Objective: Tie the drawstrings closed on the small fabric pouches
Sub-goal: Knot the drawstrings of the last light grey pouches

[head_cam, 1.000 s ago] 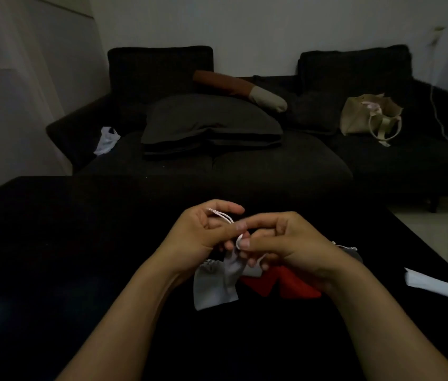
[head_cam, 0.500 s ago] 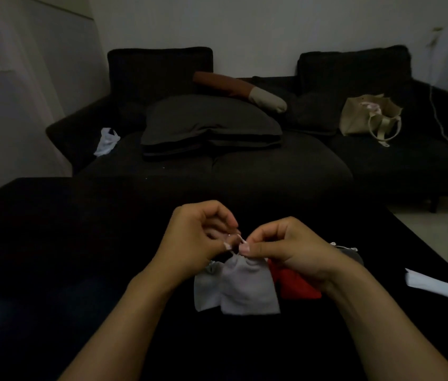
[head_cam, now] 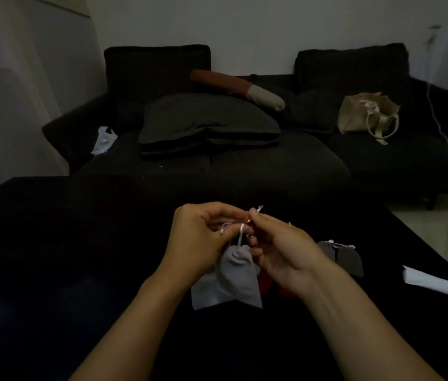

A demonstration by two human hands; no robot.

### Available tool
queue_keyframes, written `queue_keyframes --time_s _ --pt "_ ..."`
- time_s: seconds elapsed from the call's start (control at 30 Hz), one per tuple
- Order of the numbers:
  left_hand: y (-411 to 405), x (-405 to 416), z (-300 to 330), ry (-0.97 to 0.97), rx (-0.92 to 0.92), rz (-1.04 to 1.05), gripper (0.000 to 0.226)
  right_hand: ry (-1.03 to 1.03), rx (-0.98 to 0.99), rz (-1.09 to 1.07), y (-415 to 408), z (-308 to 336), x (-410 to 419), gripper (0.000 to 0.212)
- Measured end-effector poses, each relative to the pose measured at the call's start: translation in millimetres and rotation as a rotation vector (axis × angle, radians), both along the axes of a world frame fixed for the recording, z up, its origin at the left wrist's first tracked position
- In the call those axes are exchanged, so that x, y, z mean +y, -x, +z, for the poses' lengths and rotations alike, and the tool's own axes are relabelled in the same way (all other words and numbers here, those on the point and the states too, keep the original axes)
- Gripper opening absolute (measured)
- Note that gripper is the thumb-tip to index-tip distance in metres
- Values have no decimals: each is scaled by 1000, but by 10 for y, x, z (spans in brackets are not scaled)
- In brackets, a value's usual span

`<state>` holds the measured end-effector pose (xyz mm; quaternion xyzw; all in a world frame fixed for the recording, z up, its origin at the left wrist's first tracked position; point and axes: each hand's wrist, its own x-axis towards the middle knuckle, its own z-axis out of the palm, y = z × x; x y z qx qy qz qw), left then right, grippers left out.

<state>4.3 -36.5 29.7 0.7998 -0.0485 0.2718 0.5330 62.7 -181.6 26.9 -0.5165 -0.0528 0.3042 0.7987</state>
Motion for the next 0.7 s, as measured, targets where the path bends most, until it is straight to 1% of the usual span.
queue_keyframes --time_s 0.1,0.2,0.27,0.33,0.4,0.5,0.57,0.63,0.7 --pt "-15 16 20 0 2 -16 28 -74 38 -31 -10 0 18 30" --pt "-44 82 28 -35 22 -18 32 -115 67 -38 -43 20 -22 27" --pt "-64 145 2 -150 -7 65 26 -145 69 -26 -71 37 -64 25" --pt "-65 192 -30 -349 -74 186 22 -175 71 -21 -84 47 -93 22" --pt "-63 211 -39 -493 -105 222 21 -185 60 -28 -92 62 -106 21" --pt "-60 249 -29 -563 -71 127 14 -166 83 -57 -120 70 -126 24" --pt "-56 250 -26 -568 4 40 17 -148 100 -96 -146 85 -164 25" --pt "-55 233 -32 -582 56 28 22 -108 83 -124 -161 87 -170 25" --pt "-63 182 -47 -595 36 79 22 -56 23 -131 -162 73 -162 24"
